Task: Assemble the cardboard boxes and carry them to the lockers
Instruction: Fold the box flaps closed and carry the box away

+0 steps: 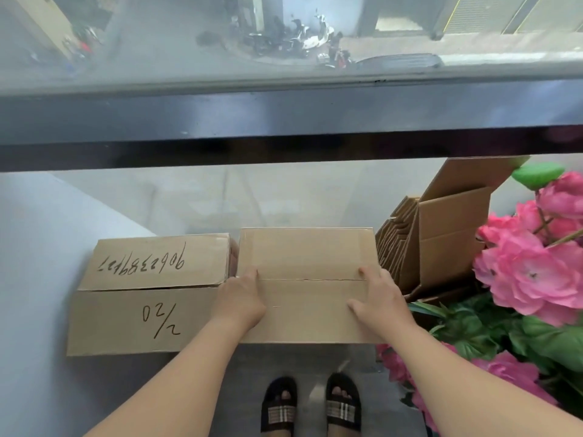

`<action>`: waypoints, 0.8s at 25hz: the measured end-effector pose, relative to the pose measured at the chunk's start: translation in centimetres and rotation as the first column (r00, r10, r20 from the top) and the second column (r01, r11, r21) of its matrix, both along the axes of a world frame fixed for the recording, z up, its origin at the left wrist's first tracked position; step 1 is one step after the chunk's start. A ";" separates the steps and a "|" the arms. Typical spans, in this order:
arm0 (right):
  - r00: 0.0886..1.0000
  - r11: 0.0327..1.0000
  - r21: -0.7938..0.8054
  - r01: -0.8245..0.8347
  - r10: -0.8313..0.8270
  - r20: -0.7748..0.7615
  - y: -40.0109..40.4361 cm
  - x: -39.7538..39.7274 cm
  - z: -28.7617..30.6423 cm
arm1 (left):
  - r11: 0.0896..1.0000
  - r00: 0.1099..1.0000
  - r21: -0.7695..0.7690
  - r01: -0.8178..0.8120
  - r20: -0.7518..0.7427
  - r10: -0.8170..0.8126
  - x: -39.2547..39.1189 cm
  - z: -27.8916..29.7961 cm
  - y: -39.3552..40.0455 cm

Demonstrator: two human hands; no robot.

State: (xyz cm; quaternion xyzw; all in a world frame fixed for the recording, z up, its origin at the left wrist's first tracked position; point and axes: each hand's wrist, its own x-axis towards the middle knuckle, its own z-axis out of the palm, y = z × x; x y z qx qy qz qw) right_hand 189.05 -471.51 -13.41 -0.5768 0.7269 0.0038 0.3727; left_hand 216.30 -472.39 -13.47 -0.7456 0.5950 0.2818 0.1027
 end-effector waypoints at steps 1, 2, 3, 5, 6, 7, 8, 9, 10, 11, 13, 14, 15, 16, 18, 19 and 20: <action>1.000 1.000 0.012 -0.011 0.011 -0.002 -0.3 0.0 0.2 | 1.000 1.000 0.014 -0.013 0.015 0.013 -0.2 0.5 -0.2; 1.000 1.000 0.018 -0.017 0.017 -0.005 -0.6 -0.1 0.7 | 0.999 0.999 0.026 -0.026 0.033 0.025 -0.6 1.3 -0.4; 1.000 1.000 0.024 -0.016 0.016 -0.014 -0.9 -0.2 1.3 | 0.999 0.998 0.022 -0.033 0.053 0.032 -1.0 2.4 -0.6; 1.000 0.999 0.036 -0.004 0.005 -0.029 -1.4 -0.7 3.5 | 1.000 0.998 -0.010 0.000 0.068 0.000 -1.8 4.9 -1.0; 1.000 0.999 0.040 0.004 -0.003 -0.025 -1.6 -1.2 4.9 | 0.999 0.998 -0.023 0.035 0.048 -0.034 -2.3 6.4 -1.2; 1.000 0.999 0.038 0.006 -0.005 -0.015 -1.6 -1.7 6.5 | 0.997 0.998 -0.036 0.069 0.009 -0.069 -2.7 7.9 -1.4; 1.000 1.000 0.027 0.008 -0.007 -0.005 -1.6 -2.2 8.4 | 0.994 0.995 -0.052 0.096 -0.033 -0.098 -3.3 9.6 -1.6; 1.000 1.000 0.016 0.016 -0.017 0.012 -1.6 -2.7 10.0 | 0.991 0.991 -0.070 0.115 -0.060 -0.119 -3.8 11.2 -1.8; 0.999 1.000 0.003 0.026 -0.026 0.032 -1.4 -3.1 11.7 | 0.987 0.988 -0.088 0.134 -0.072 -0.140 -4.4 12.7 -2.1; 0.998 0.999 -0.010 0.049 -0.048 0.047 -0.8 -3.7 13.6 | 0.979 0.981 -0.115 0.167 -0.078 -0.176 -5.2 14.5 -2.2; 0.989 0.990 -0.033 0.135 -0.133 0.071 0.9 -4.8 17.4 | 0.957 0.959 -0.152 0.248 -0.101 -0.264 -7.0 18.1 -2.5; 0.979 0.981 -0.044 0.190 -0.187 0.079 1.9 -5.4 19.2 | 0.941 0.942 -0.160 0.298 -0.111 -0.317 -7.9 19.8 -2.5; 0.966 0.967 -0.059 0.247 -0.242 0.086 3.1 -6.0 20.8 | 0.919 0.919 -0.167 0.356 -0.115 -0.377 -8.8 21.4 -2.4; 0.952 0.951 -0.079 0.300 -0.293 0.087 4.5 -6.6 22.5 | 0.895 0.895 -0.179 0.409 -0.116 -0.432 -10.0 23.0 -2.4; 0.923 0.918 -0.111 0.381 -0.373 0.092 6.9 -7.7 25.0 | 0.840 0.840 -0.192 0.507 -0.110 -0.532 -12.2 25.3 -2.5; 0.899 0.891 -0.127 0.437 -0.428 0.091 8.7 -8.3 26.3 | 0.795 0.794 -0.201 0.573 -0.107 -0.599 -13.5 26.5 -2.2; 0.874 0.864 -0.133 0.486 -0.478 0.087 10.5 -8.7 27.6 | 0.745 0.743 -0.210 0.634 -0.103 -0.661 -14.9 27.7 -1.7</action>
